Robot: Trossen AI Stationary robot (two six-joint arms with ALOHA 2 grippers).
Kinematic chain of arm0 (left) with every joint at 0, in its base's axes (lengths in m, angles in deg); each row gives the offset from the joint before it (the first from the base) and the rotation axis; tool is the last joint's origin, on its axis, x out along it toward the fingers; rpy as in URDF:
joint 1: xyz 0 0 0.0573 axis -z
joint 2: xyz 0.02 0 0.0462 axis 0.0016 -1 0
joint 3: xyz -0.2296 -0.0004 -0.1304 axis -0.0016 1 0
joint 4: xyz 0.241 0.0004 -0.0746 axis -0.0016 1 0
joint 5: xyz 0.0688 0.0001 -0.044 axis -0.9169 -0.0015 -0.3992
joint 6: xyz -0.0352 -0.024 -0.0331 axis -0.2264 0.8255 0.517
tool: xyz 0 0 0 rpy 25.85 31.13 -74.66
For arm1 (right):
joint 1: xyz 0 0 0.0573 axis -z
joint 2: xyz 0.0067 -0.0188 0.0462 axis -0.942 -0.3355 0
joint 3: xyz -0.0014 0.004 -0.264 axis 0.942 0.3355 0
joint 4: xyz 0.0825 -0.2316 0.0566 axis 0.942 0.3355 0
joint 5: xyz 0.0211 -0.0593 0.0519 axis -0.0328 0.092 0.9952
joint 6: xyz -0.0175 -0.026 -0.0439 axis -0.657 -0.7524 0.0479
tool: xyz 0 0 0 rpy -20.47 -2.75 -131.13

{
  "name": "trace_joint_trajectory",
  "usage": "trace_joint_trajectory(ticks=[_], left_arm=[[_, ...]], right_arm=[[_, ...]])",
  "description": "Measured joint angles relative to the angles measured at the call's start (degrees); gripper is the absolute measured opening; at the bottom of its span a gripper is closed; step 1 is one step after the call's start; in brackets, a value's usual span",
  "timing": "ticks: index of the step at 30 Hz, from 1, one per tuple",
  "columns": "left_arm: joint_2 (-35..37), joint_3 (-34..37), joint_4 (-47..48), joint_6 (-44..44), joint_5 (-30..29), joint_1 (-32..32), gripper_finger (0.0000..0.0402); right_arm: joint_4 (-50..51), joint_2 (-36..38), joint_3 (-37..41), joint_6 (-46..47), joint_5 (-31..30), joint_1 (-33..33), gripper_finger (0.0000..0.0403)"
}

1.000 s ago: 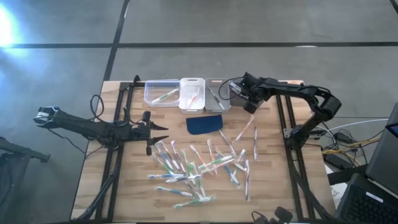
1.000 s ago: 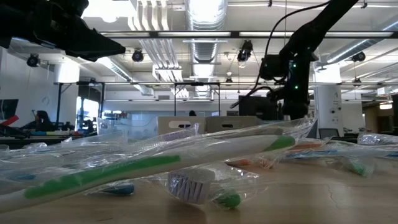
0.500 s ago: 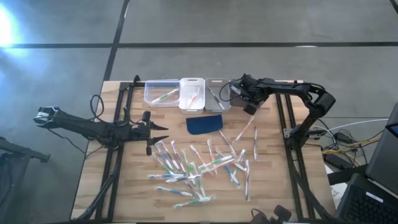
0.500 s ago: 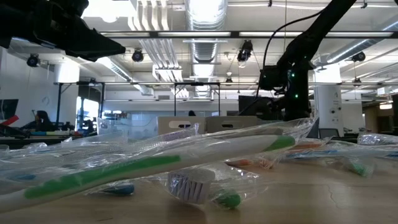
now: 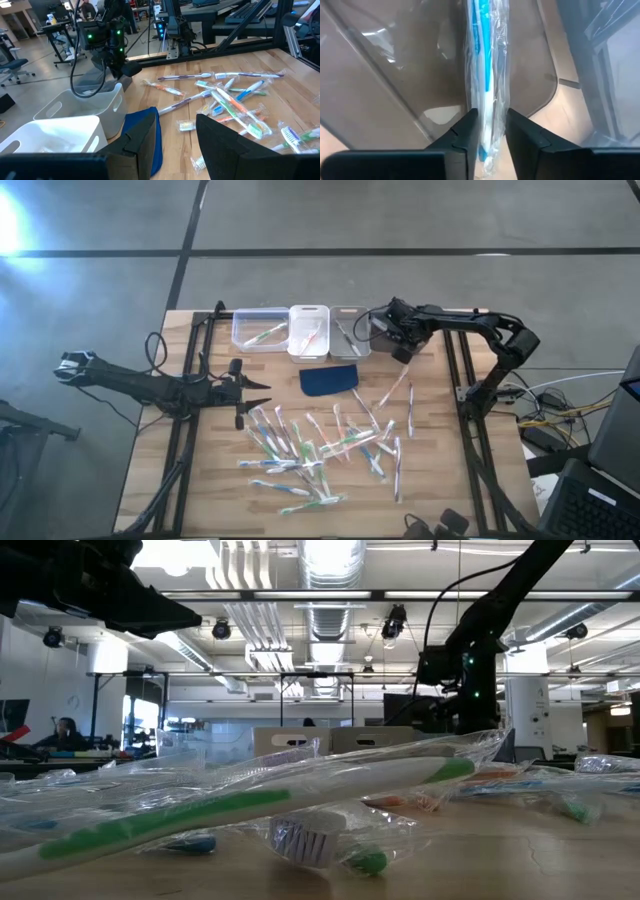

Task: Pick & Place Toothbrushes
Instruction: Put the blue toothbrush into the transparent black bin, then put the violet toothbrush into the gray bin

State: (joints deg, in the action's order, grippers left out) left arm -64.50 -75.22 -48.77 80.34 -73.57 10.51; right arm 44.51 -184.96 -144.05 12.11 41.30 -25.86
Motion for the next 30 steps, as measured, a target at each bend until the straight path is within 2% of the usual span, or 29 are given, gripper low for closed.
trace_joint_trajectory(ticks=[9, 17, 22, 30], left_arm=[[0.0, 0.0, 0.0, 0.0, 0.0, 0.0, 0.0147], [0.0, 0.0, 0.0, 0.0, 0.0, 0.0, 0.0147], [0.0, 0.0, 0.0, 0.0, 0.0, 0.01, 0.0147], [0.01, 0.0, 0.02, 0.0, -0.01, 0.02, 0.0147]], right_arm=[[2.87, 0.04, -2.91, 0.23, 0.04, -0.02, 0.016], [14.36, 0.13, -10.89, 4.56, 0.07, -0.41, 0.0193], [20.81, 0.16, -17.53, 6.05, 0.06, -2.05, 0.019], [26.17, 0.26, -28.4, 4.48, 0.02, -5.26, 0.0154]])
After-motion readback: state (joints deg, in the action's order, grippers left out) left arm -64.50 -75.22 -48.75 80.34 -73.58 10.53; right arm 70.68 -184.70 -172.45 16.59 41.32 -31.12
